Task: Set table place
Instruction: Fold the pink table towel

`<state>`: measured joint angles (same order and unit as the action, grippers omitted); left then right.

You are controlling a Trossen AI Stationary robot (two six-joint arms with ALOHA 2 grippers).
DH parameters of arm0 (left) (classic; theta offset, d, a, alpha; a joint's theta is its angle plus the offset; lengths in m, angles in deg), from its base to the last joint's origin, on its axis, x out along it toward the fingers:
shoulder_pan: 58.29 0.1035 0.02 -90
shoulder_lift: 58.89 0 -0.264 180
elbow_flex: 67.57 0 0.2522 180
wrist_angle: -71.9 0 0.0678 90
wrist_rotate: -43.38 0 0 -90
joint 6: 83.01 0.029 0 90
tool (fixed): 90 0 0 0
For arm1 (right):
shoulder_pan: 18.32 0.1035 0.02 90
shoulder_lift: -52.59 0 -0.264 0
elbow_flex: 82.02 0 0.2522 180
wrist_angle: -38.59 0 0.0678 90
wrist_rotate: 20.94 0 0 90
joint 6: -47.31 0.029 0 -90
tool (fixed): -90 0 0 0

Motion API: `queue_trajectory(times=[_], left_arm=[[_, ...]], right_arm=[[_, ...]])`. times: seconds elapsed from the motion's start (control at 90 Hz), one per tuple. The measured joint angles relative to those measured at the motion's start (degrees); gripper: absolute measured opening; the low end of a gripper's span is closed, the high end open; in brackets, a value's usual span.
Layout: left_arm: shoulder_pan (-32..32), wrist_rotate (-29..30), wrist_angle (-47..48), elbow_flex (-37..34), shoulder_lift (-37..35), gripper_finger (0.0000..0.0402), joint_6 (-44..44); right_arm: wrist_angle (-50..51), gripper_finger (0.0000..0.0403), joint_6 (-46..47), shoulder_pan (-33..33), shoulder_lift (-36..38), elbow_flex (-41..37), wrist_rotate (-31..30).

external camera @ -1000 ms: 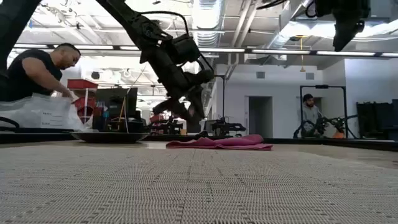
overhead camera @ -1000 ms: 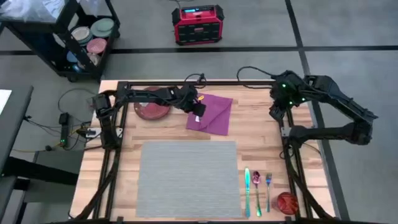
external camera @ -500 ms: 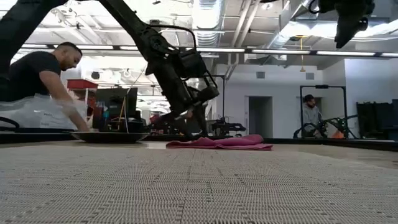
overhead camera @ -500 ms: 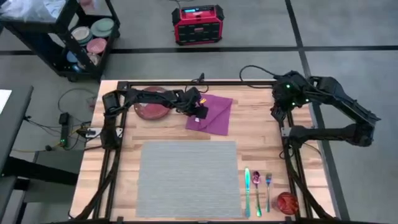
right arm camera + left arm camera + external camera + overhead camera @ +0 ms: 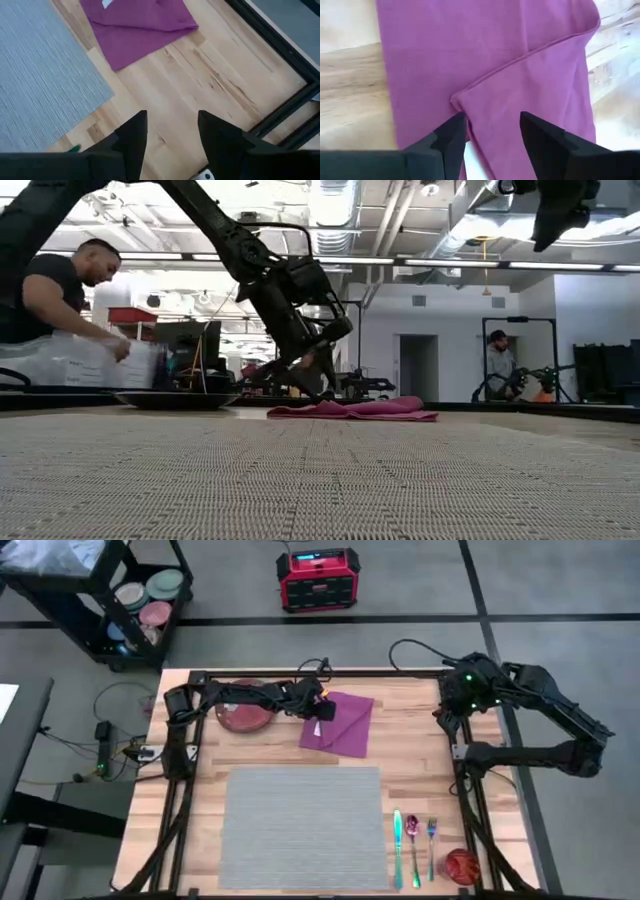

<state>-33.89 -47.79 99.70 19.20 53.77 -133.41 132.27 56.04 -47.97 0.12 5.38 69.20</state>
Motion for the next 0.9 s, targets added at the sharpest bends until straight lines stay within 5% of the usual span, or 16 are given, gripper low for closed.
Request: queue_trajectory(times=[0.344, 0.544, 0.9], left_arm=[[-0.40, -8.92, -2.12, 3.20, 6.34, 0.0169, -2.85], [0.18, -6.51, 0.10, 4.97, 6.36, 0.0163, -3.90], [0.40, -5.98, 0.31, 5.31, 6.62, 0.0069, -3.69]], right_arm=[[0.17, 0.0163, -0.02, 0.00, 0.00, 0.00, 0.15], [0.22, 0.0162, -0.13, 0.00, 0.00, 0.02, 0.15], [0.26, 0.0108, 0.05, 0.00, 0.00, 0.02, 0.13]])
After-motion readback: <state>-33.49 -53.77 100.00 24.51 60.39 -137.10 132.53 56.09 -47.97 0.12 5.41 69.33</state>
